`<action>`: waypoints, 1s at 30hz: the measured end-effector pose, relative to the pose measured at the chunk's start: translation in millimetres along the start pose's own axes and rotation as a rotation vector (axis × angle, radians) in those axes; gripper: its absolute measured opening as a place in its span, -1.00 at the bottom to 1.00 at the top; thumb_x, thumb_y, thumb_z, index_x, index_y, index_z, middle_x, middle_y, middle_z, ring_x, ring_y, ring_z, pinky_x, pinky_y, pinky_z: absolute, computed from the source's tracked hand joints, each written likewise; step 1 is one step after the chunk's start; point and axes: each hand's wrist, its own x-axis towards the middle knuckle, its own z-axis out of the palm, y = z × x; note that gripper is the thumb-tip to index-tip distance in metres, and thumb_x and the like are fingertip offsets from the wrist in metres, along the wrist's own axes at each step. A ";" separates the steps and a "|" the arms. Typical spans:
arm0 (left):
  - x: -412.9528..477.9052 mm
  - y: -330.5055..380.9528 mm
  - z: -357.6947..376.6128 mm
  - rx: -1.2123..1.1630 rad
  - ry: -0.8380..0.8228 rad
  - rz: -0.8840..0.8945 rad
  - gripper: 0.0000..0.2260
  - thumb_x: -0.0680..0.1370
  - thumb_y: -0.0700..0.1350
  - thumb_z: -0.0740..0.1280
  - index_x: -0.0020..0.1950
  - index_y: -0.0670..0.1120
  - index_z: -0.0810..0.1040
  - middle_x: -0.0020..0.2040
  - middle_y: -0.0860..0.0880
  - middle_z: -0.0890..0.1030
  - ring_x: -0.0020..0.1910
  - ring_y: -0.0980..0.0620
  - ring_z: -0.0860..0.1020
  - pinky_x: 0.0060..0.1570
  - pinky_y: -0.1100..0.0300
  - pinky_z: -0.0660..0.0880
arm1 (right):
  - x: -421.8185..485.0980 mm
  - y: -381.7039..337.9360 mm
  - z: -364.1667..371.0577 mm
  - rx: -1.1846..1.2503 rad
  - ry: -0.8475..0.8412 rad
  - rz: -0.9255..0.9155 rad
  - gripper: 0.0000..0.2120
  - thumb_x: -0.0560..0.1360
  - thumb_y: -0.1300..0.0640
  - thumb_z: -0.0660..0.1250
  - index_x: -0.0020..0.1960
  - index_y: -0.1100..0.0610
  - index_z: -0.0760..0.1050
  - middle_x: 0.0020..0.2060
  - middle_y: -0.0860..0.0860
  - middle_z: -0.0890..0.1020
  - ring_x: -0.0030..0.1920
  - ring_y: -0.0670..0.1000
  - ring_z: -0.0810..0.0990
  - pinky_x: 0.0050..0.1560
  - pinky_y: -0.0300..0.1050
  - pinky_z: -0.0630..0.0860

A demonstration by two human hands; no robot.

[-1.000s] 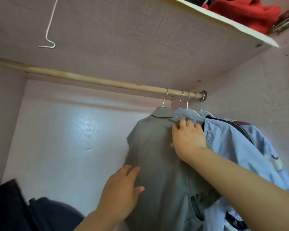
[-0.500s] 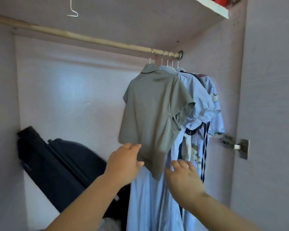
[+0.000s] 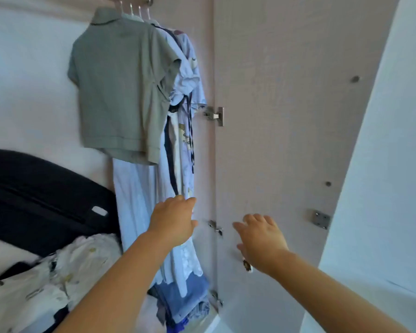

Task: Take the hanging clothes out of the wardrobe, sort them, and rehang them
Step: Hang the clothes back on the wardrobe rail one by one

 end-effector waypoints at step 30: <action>-477.6 601.3 31.0 -0.085 -0.371 1.670 -0.51 0.58 0.12 0.19 0.47 0.05 0.20 0.41 0.01 0.32 0.36 -0.01 0.33 0.27 0.11 0.30 | -843.0 20.7 -72.5 -0.051 -0.253 1.882 -0.61 0.54 0.02 0.19 0.36 -0.01 0.31 0.24 0.02 0.40 0.29 0.09 0.34 0.32 -0.04 0.21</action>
